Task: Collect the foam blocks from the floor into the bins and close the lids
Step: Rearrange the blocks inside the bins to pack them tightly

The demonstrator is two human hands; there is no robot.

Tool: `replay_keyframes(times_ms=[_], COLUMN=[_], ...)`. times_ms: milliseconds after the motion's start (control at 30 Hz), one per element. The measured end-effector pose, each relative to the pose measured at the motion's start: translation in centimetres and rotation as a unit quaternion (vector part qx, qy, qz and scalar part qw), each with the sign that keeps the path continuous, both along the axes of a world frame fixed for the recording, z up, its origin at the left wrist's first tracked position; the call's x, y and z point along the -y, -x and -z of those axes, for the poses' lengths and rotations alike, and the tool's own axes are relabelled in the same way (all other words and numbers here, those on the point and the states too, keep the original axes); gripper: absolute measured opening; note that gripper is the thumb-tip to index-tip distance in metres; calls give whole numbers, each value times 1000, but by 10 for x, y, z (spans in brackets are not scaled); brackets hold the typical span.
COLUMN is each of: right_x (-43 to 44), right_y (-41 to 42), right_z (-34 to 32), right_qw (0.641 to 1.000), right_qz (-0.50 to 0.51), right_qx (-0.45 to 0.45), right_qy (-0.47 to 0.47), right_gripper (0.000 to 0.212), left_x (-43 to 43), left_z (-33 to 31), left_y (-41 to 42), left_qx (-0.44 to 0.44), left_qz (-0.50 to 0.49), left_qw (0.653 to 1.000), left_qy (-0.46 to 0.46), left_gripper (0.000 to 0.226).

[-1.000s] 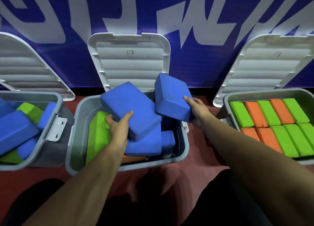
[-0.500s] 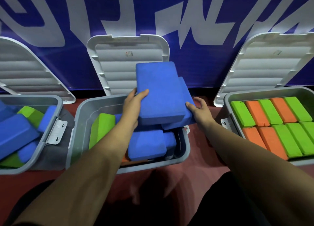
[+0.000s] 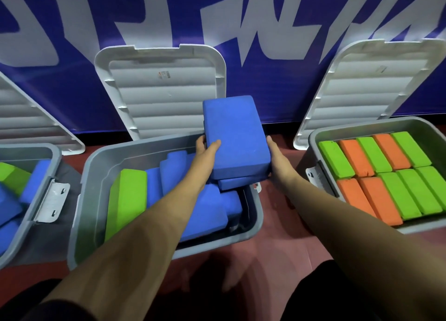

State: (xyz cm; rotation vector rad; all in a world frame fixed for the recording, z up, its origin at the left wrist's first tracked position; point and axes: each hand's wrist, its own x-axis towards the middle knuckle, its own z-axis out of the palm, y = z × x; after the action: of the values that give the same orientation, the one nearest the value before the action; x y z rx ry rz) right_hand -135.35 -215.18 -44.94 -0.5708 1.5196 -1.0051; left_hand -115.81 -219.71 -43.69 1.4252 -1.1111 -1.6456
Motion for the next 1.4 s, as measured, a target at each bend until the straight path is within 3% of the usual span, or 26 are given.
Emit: replay_keyframes(times_ms=[133, 267, 400, 500, 600, 700, 800, 900, 967, 1067, 1133, 1233, 1333, 1400], right_x=[9, 32, 47, 45, 31, 14, -3, -19, -28, -24, -15, -2, 1, 1], right_y=[8, 4, -39, -94, -142, -171, -185, -187, -185, -171, -156, -132, -117, -113], right_z=[-20, -64, -104, -104, -84, -57, -43, -34, -31, -39, -47, -40, -34, -35], right_qw=[995, 963, 884, 844, 813, 780, 707, 696, 687, 628, 604, 618, 613, 622], right_qz=[23, 18, -83, -179, -278, -347, -391, -399, -368, -267, -220, -223, -224, -205], right_qx=[-97, -253, -416, -435, -434, -475, -565, -563, -566, -645, -720, -744, -746, -740], right_qy=[-5, 85, 196, 259, 270, 215, 168, 199, 269, 345, 262, 119, 131, 152], right_gripper=[55, 46, 47, 43, 43, 39, 29, 24, 20, 35, 53, 57, 51, 49], left_x=[8, 14, 16, 5, -14, -34, -50, -57, -57, -62, -67, -65, -52, -41], left_z=[-2, -8, -12, 0, 23, 48, 71, 86, 92, 93, 82, 57, 28, 1], left_y=[-7, -32, -73, -111, -140, -153, -149, -141, -136, -127, -121, -119, -130, -140], left_qx=[6, 55, 100, 146, 243, 328, 354, 347, 287, 213, 178, 135, 130, 132], left_qz=[-6, -31, -68, -89, -97, -65, 1, 12, 9, -12, -65, -155, -178, -175], left_qw=[1000, 998, 992, 984, 965, 942, 932, 933, 954, 973, 978, 976, 975, 976], left_qy=[-8, -8, 43, 54, 29, -27, -73, -95, -89, -89, -88, -70, -30, 1], left_gripper=[50, 63, 27, 13, 18, 19, 31, 47, 54, 66, 63, 63, 74, 61])
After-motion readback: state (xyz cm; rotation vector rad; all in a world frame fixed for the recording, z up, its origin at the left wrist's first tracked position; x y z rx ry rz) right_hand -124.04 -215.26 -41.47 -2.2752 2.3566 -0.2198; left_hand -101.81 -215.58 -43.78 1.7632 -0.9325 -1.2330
